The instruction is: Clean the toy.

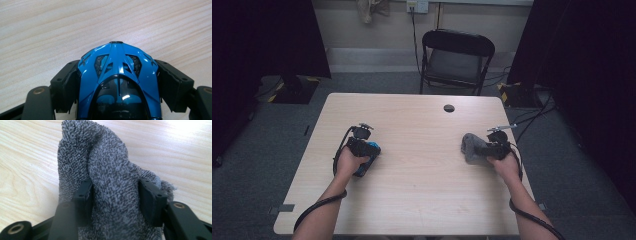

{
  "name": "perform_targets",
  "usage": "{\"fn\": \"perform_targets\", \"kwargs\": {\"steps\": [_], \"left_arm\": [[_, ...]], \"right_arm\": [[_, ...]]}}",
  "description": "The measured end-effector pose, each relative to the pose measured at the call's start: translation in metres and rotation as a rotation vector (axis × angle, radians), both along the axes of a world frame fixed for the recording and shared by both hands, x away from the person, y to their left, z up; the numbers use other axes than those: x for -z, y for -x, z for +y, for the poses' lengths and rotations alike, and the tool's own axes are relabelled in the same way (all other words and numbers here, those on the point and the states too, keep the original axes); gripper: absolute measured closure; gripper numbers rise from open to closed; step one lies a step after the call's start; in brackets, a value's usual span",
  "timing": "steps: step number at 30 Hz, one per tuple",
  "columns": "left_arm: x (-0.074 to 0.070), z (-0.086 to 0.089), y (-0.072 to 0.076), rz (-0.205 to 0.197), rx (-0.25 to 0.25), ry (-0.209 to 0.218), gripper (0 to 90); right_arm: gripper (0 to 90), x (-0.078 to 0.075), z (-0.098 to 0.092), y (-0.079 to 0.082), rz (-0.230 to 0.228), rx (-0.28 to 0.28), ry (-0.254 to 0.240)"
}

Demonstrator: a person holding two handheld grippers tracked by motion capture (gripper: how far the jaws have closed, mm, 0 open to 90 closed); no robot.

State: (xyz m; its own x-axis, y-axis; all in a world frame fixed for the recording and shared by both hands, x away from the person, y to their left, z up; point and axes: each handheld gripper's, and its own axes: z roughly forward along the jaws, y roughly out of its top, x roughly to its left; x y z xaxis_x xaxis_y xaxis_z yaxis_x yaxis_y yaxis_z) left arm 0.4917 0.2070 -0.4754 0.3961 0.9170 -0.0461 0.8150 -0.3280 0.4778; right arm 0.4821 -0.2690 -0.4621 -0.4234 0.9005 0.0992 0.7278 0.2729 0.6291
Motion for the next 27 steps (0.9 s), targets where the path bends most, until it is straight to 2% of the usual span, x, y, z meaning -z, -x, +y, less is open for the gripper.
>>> {"fn": "perform_targets", "kwargs": {"steps": [4,10,19,27], "left_arm": [[0.000,-0.001,0.001,-0.002,-0.004,-0.006,24.5],[-0.001,0.002,0.000,0.010,-0.002,0.009,23.3],[-0.002,0.004,-0.001,0.033,-0.024,0.011,18.8],[-0.011,0.006,-0.001,0.029,-0.046,0.022,15.4]], "right_arm": [[44.8,-0.001,0.000,0.000,-0.004,0.006,-0.016],[40.8,-0.002,0.000,0.000,-0.008,0.003,-0.040],[37.8,-0.007,0.003,0.000,-0.019,-0.014,-0.039],[33.8,-0.009,0.003,0.000,-0.019,-0.020,-0.045]]}}
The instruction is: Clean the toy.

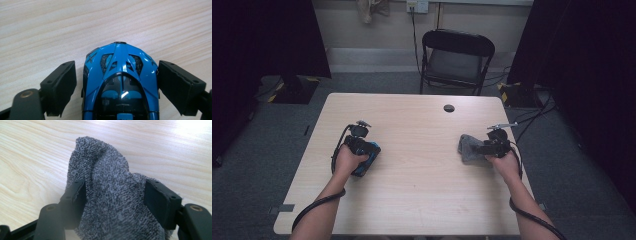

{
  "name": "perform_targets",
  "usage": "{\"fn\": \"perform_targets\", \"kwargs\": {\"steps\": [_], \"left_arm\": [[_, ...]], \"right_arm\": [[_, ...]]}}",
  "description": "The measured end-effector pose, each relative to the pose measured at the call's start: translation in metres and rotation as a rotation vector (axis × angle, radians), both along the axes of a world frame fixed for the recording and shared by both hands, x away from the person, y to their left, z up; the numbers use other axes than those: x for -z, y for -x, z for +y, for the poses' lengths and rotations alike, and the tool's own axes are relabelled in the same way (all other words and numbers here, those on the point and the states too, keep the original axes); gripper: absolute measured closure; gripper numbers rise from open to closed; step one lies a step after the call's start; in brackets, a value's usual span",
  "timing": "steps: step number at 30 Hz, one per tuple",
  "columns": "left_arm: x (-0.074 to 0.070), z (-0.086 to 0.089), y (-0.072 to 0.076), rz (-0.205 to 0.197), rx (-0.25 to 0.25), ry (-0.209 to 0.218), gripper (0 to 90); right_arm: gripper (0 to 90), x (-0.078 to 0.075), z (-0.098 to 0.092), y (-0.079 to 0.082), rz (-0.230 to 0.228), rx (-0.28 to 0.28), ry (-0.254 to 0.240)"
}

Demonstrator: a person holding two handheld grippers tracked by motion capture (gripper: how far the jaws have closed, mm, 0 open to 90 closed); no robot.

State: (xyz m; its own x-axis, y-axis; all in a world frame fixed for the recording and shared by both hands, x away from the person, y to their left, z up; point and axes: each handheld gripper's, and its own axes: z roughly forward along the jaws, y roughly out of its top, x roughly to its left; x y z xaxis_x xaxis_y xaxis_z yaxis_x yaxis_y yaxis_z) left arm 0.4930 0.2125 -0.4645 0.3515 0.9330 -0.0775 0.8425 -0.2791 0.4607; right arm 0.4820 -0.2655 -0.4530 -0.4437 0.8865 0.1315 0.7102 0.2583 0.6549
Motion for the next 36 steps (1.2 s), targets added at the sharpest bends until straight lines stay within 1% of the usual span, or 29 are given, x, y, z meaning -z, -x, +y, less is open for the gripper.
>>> {"fn": "perform_targets", "kwargs": {"steps": [2,4,6,8,12,14,16,18,20,22,24,25,26,29,31,34,36], "left_arm": [[-0.001,0.001,0.000,0.006,-0.011,0.003,15.4],[-0.003,0.001,0.001,0.006,-0.008,0.003,15.4],[-0.006,0.001,0.002,0.001,-0.004,0.003,15.4],[-0.009,0.001,0.003,-0.007,-0.006,0.013,15.4],[-0.016,0.001,0.005,-0.005,0.010,0.009,15.5],[-0.019,0.000,0.006,-0.006,0.015,0.021,15.4],[-0.022,0.000,0.008,-0.015,0.022,0.019,15.5],[-0.025,-0.001,0.009,-0.016,0.028,0.021,15.5],[-0.030,-0.002,0.011,-0.023,0.031,0.022,15.5],[-0.035,-0.003,0.012,-0.031,0.036,0.031,15.5],[-0.039,-0.005,0.014,-0.037,0.043,0.029,15.5],[-0.040,-0.005,0.014,-0.044,0.042,0.036,15.5],[-0.043,-0.006,0.015,-0.044,0.049,0.036,15.5],[-0.047,-0.007,0.018,-0.056,0.065,0.057,15.6],[-0.048,-0.009,0.020,-0.057,0.068,0.055,15.6],[-0.050,-0.013,0.023,-0.056,0.082,0.063,15.6],[-0.052,-0.015,0.025,-0.062,0.094,0.070,15.6]], "right_arm": [[31.4,-0.001,0.000,0.000,0.001,-0.001,-0.003],[30.1,-0.002,0.000,0.001,0.000,0.000,-0.006],[28.4,-0.003,0.000,0.001,0.002,-0.002,-0.008],[26.8,-0.005,0.000,0.002,0.004,-0.007,-0.009],[22.8,-0.009,-0.001,0.002,-0.003,-0.008,-0.009],[22.9,-0.012,0.000,0.003,-0.008,-0.010,-0.019],[22.4,-0.016,0.000,0.004,-0.012,-0.018,-0.016],[21.2,-0.019,0.001,0.006,-0.017,-0.026,-0.015],[20.3,-0.022,0.001,0.007,-0.018,-0.037,-0.020],[19.2,-0.025,0.002,0.008,-0.020,-0.041,-0.017],[18.7,-0.029,0.004,0.008,-0.022,-0.050,-0.011],[18.6,-0.033,0.005,0.009,-0.025,-0.055,-0.017],[18.6,-0.033,0.005,0.009,-0.025,-0.055,-0.017],[17.9,-0.039,0.010,0.010,-0.037,-0.062,-0.023],[17.6,-0.040,0.011,0.011,-0.039,-0.066,-0.023],[17.3,-0.041,0.016,0.012,-0.038,-0.081,-0.022],[17.3,-0.040,0.021,0.014,-0.030,-0.103,-0.017]]}}
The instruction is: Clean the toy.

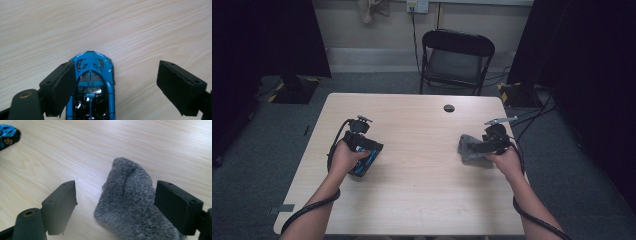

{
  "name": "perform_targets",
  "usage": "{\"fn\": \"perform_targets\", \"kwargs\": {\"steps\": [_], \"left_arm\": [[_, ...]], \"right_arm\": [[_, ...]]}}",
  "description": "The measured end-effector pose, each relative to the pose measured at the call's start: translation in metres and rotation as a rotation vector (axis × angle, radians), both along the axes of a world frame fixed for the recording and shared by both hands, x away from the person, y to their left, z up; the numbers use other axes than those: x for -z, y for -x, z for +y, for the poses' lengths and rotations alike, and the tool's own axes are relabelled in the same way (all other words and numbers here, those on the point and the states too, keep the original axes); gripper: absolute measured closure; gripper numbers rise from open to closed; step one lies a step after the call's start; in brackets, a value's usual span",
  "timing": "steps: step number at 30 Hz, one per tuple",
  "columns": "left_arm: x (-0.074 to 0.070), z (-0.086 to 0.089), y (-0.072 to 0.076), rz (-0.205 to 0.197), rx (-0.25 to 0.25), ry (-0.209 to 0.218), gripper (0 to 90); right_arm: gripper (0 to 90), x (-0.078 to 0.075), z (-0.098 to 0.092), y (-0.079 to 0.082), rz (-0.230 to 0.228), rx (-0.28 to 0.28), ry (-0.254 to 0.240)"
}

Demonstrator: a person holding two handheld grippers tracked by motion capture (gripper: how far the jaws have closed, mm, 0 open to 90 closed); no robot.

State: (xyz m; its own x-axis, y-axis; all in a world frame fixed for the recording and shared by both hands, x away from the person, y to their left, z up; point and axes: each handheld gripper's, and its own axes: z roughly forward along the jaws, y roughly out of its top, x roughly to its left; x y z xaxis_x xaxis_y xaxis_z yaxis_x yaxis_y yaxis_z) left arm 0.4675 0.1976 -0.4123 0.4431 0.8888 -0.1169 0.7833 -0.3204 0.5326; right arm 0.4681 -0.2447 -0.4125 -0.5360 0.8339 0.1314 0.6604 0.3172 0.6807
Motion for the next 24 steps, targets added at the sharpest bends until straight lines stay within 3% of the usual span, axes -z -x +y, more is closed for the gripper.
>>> {"fn": "perform_targets", "kwargs": {"steps": [24], "left_arm": [[-0.005,-0.017,0.015,-0.032,0.063,0.063,15.6]], "right_arm": [[17.1,-0.008,0.033,0.013,-0.023,-0.107,-0.008]]}}
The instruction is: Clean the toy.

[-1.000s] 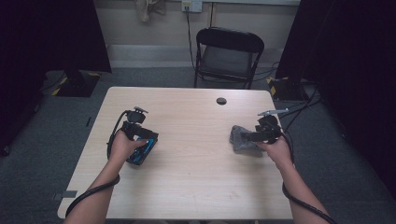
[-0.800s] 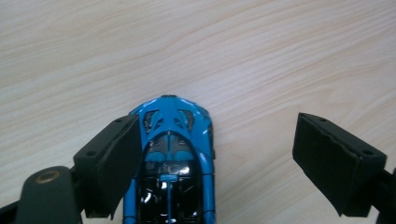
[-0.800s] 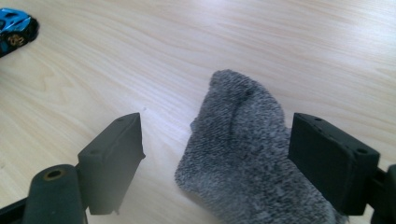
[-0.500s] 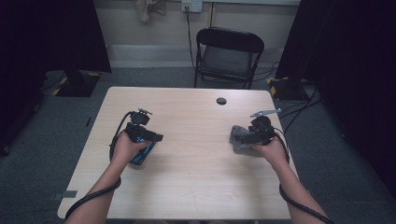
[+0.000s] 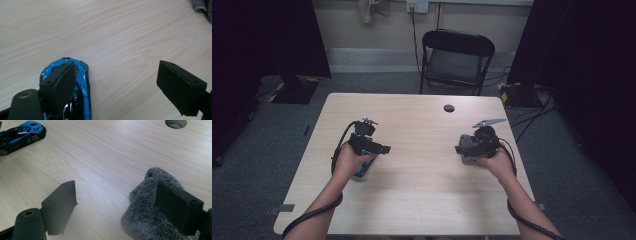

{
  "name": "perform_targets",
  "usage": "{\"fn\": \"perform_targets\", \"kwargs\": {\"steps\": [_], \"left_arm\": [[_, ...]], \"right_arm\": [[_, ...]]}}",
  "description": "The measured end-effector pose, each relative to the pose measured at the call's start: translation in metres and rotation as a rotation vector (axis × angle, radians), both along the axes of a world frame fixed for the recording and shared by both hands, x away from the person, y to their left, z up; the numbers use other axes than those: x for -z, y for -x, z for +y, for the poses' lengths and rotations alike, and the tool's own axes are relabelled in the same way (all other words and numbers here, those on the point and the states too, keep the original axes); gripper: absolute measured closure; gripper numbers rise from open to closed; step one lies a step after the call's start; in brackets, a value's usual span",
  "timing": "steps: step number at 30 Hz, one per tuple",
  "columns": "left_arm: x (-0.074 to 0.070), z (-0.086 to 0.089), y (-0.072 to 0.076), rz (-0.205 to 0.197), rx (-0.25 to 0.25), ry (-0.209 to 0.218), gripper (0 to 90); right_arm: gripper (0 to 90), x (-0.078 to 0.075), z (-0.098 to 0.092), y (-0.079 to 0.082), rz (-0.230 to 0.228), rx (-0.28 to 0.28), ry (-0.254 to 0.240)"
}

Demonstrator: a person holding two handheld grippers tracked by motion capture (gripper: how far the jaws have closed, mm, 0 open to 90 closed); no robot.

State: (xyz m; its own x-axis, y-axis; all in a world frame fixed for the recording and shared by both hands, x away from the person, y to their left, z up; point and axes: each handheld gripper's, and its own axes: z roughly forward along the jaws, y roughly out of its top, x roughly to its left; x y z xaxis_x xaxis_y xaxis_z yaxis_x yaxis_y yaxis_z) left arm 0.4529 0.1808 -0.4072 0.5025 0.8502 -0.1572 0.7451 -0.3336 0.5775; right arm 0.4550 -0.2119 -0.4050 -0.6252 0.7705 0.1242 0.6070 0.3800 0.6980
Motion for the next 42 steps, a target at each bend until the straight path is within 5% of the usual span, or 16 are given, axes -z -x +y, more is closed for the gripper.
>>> {"fn": "perform_targets", "kwargs": {"steps": [15,42], "left_arm": [[0.004,-0.013,0.017,-0.005,0.051,0.058,15.6],[0.024,-0.024,0.051,0.004,0.138,0.087,15.7]], "right_arm": [[17.0,0.005,0.021,0.014,-0.011,-0.069,-0.011],[16.0,0.024,0.046,0.046,-0.024,-0.195,0.015]]}}
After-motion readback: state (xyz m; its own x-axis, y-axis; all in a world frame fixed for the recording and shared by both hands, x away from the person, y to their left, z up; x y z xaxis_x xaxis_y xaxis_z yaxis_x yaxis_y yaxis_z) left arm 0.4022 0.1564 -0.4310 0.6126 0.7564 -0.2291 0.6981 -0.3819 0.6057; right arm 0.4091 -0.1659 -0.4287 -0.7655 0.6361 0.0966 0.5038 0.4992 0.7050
